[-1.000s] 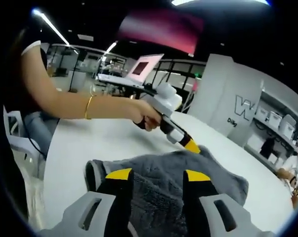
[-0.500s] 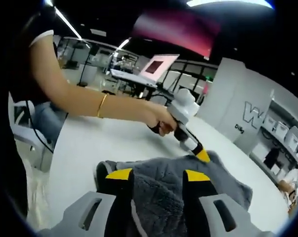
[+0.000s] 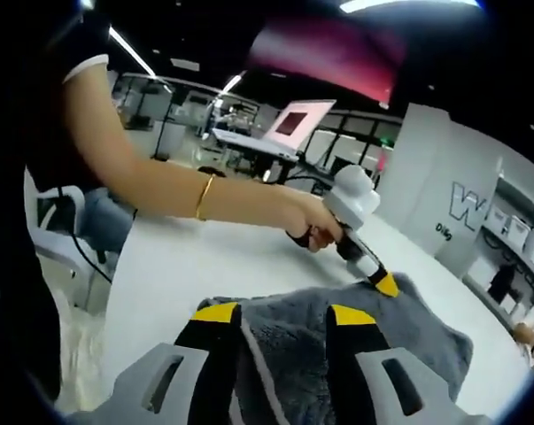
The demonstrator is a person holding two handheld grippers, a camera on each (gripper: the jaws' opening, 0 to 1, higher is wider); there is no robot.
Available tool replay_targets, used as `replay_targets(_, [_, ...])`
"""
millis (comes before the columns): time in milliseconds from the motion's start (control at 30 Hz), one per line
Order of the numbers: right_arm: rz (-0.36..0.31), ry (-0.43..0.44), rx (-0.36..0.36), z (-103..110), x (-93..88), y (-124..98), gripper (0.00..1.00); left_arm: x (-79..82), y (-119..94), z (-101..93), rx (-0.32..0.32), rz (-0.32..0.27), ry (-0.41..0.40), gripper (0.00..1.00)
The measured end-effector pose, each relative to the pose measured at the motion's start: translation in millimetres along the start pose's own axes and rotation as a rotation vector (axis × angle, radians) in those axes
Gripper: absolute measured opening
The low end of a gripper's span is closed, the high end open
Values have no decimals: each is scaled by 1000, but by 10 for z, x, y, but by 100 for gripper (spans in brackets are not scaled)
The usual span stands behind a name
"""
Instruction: Open the folded towel by lifting each exposed corner and separating the folded layers until the towel lies flat within the target outline without major curled edges
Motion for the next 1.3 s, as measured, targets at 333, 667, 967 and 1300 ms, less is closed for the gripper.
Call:
replay_targets(333, [44,-58,24,27,-22,-24,35,-21,81,124,-12,15,-8,36])
replay_targets(667, [113,-144,3,207,-120,85,32,-29,140,211,-14,23,-13,35])
replay_targets(967, [89,-112,-4,212,-101,75,24,-42,150,225,-12,17,-35,34])
replay_targets(1300, [124,-243,-23,208,-60,131,11,-42,194,392,-20,8,-62,33])
Point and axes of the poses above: the point that each gripper's makers call its tool centre point, and the gripper's own axes: y roughly forward along the fingers, z roughly to its left, x roughly out of its top, the point moved 7 cm from there along -y, roughly backward along the fingers
